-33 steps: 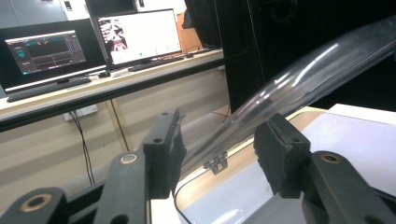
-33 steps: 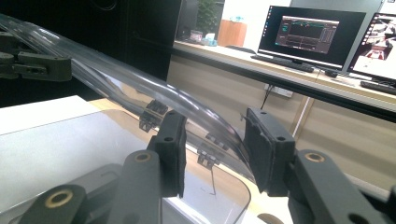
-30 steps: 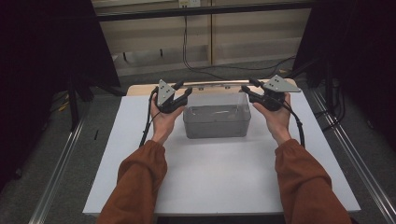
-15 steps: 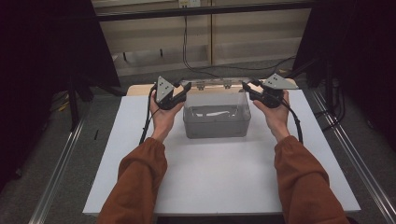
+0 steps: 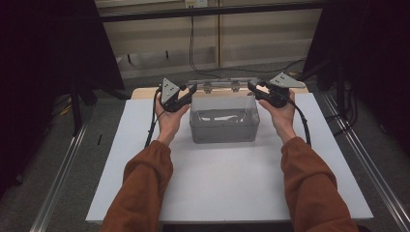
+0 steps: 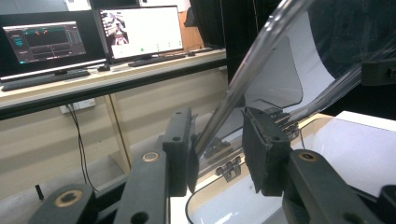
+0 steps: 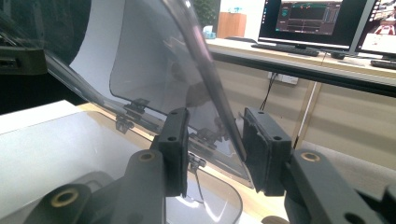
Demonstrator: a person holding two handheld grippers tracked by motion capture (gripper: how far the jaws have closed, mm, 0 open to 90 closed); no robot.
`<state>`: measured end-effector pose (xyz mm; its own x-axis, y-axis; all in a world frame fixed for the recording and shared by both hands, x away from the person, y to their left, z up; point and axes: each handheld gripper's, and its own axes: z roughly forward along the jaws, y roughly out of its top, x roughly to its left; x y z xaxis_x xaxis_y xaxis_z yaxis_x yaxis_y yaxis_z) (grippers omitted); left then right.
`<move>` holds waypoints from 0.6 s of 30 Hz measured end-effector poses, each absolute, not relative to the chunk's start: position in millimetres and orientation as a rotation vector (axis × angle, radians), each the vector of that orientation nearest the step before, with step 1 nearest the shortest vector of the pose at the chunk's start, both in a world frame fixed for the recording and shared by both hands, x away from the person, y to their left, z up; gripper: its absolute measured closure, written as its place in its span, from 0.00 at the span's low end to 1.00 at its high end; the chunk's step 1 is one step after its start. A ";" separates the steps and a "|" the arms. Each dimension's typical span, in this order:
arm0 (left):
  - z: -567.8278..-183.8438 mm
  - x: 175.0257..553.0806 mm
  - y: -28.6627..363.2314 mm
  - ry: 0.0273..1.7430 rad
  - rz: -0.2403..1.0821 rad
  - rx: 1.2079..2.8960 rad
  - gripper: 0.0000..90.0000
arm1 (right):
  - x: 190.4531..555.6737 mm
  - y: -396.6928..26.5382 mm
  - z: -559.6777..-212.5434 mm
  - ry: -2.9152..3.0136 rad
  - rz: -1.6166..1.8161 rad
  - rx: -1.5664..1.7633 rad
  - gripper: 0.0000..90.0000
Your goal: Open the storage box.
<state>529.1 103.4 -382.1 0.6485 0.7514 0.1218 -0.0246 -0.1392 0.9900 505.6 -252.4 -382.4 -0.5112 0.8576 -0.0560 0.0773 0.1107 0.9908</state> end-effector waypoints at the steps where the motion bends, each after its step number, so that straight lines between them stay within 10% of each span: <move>1: -381.9 530.2 103.2 0.615 0.751 1.580 0.71 | 506.0 -252.7 -382.9 1.715 1.461 0.913 0.70; 18: -384.3 548.5 101.0 0.630 0.757 1.611 0.66 | 513.5 -255.3 -380.1 1.697 1.468 0.914 0.74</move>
<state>548.5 101.0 -384.3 0.6430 0.7544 0.1319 -0.0077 -0.1659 0.9861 513.5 -255.3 -380.1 -0.5034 0.8619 -0.0608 0.0642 0.1075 0.9921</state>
